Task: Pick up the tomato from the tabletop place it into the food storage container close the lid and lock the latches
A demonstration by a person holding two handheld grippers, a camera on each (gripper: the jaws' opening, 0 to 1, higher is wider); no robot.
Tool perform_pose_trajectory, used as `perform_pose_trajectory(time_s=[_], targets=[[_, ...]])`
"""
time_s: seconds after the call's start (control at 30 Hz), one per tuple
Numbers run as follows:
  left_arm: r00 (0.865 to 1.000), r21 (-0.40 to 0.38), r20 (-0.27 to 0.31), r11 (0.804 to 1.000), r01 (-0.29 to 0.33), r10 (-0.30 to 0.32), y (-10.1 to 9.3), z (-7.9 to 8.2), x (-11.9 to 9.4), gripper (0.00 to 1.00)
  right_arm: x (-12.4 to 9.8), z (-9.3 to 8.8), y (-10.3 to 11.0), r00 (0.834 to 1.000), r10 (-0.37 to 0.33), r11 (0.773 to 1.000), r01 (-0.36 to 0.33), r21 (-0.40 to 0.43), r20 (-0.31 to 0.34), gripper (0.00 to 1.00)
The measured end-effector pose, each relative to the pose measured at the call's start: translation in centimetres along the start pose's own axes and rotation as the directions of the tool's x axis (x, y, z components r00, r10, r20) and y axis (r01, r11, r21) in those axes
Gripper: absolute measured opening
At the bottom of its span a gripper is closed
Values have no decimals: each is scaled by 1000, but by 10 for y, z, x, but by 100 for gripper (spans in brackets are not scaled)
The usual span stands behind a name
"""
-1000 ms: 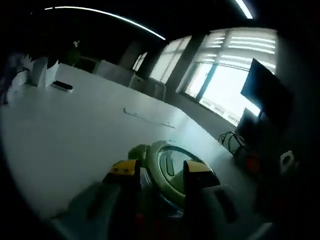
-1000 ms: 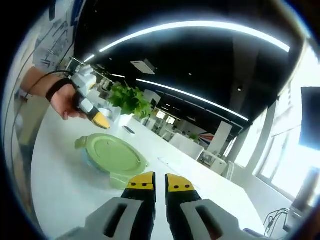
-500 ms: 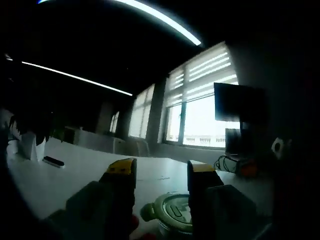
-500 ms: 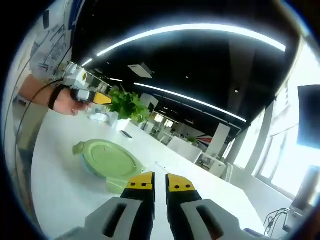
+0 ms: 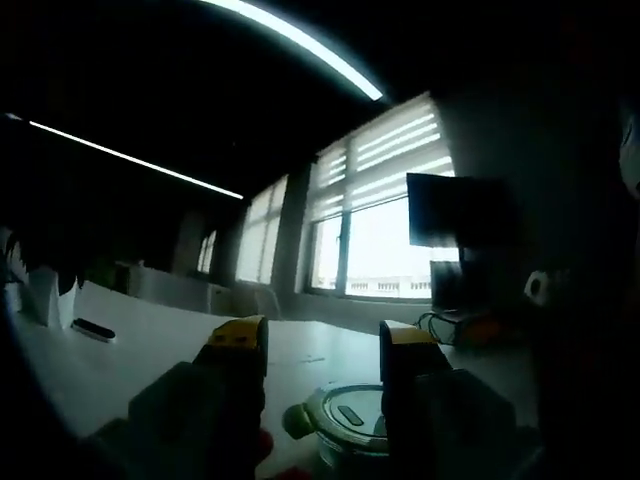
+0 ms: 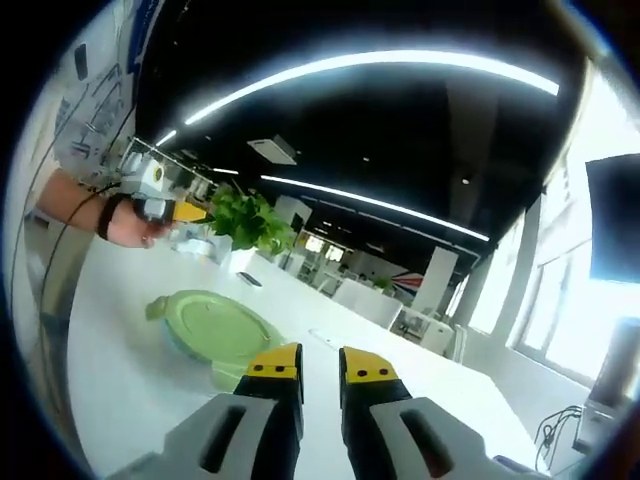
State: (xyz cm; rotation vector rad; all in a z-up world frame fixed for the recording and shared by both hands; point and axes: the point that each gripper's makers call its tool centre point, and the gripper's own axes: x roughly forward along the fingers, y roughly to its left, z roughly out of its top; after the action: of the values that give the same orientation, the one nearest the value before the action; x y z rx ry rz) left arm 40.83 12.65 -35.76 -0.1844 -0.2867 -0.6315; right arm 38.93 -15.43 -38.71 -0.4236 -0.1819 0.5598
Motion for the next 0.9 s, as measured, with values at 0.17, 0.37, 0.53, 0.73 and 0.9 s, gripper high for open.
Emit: perform_pose_trajectory(time_s=[0.17, 0.37, 0.53, 0.73, 0.9], targets=[[1000, 11, -16, 1000, 24, -24, 2, -8, -2, 45, -1, -1, 1, 1000, -1, 1000, 1, -2, -2, 10], [1000, 38, -10, 999, 1, -1, 15, -10, -7, 48, -4, -1, -1, 1000, -6, 1000, 6, 10, 3, 16], [999, 88, -12, 995, -40, 42, 29, -9, -16, 50, -10, -5, -10, 1000, -27, 999, 27, 20, 1, 21], [990, 57, 3, 989, -140, 140, 50, -9, -35, 51, -16, -10, -18, 998, -58, 998, 58, 28, 3, 31], [975, 62, 31, 973, -221, 220, 67, 0, -53, 52, -21, -20, -29, 996, -93, 995, 93, 44, -7, 34]])
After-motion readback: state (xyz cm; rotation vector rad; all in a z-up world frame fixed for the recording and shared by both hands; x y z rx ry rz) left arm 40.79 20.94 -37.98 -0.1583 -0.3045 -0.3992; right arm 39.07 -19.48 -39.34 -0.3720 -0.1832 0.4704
